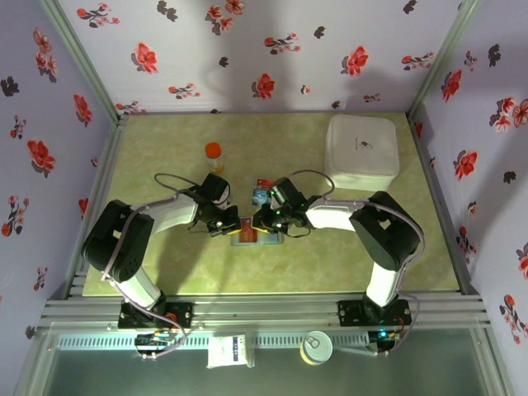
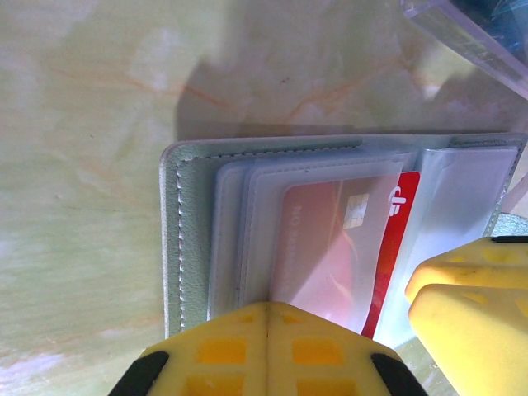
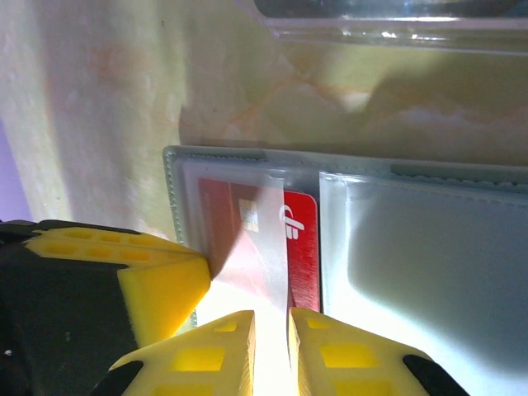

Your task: Take the credit cards out of the card holder

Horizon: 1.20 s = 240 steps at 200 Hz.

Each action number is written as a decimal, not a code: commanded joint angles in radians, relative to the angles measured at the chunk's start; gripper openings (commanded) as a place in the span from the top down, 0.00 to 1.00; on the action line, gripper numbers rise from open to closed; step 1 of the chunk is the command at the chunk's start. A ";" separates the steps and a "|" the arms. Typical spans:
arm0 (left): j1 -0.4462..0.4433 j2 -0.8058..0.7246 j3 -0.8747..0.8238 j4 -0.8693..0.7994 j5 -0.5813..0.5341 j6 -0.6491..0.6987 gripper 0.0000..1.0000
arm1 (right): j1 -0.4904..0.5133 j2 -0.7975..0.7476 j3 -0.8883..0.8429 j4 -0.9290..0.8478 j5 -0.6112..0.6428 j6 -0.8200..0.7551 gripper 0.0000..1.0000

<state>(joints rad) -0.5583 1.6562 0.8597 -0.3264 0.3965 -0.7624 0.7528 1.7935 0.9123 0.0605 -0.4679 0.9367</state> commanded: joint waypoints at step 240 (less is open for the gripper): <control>-0.006 -0.004 -0.007 -0.046 -0.013 0.011 1.00 | -0.005 0.008 -0.034 0.101 -0.034 0.043 0.83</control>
<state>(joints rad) -0.5583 1.6562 0.8597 -0.3271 0.3962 -0.7628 0.7525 1.8164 0.8951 0.1066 -0.4763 0.9550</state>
